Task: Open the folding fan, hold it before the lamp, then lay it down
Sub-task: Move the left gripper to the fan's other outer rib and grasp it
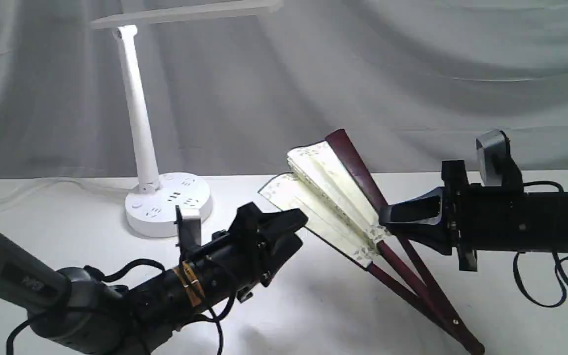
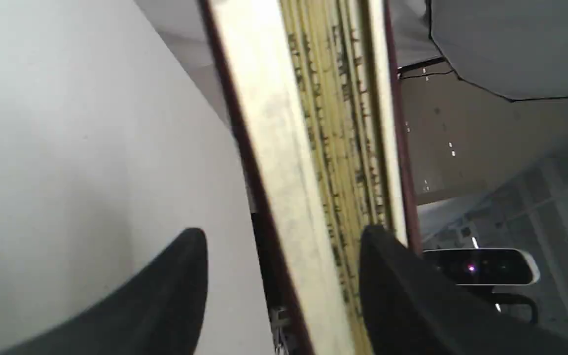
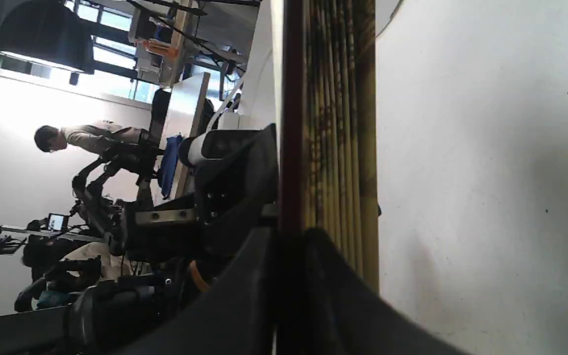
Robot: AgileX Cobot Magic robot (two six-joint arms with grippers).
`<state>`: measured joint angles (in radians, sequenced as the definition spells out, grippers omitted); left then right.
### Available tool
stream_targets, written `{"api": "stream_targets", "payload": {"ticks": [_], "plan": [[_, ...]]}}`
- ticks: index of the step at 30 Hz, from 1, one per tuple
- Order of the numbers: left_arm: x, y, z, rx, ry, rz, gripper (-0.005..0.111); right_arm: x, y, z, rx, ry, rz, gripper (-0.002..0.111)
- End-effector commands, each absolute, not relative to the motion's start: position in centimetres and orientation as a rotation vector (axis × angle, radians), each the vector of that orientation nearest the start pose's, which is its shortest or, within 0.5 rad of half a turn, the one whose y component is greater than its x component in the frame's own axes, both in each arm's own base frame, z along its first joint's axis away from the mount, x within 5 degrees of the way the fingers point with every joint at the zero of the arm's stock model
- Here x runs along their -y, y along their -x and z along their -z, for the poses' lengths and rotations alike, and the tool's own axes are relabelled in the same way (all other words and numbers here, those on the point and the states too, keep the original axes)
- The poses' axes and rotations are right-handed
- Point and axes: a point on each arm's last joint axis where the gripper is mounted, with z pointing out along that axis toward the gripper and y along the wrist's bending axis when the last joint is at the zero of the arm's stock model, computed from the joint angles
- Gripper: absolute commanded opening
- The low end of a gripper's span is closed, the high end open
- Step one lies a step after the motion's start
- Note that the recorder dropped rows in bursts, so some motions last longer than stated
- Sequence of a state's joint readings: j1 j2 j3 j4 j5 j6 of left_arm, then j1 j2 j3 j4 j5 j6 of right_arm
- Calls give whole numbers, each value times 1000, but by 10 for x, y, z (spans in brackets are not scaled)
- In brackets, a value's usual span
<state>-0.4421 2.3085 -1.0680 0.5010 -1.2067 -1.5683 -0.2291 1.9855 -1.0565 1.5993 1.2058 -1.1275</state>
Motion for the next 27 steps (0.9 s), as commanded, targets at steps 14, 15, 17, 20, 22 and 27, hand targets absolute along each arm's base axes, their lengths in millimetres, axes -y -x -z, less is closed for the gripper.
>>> {"api": "stream_targets", "payload": {"ticks": [14, 15, 17, 20, 22, 27], "plan": [[233, -378, -109, -1730, 383, 1811, 40, -3, -363, -174, -2150, -144, -1537, 0], [233, -378, -109, -1736, 389, 1804, 35, -3, -364, -174, -2151, -146, -1538, 0], [233, -379, -108, -1740, 395, 1798, 27, -3, -364, -173, -2154, -144, -1537, 0], [233, -379, -108, -1740, 395, 1798, 18, -3, -363, -171, -2159, -142, -1537, 0], [232, -379, -108, -1736, 403, 1797, 10, -3, -363, -171, -2159, -142, -1537, 0], [232, -379, -108, -1736, 403, 1797, 0, -3, -363, -171, -2160, -143, -1538, 0]]}}
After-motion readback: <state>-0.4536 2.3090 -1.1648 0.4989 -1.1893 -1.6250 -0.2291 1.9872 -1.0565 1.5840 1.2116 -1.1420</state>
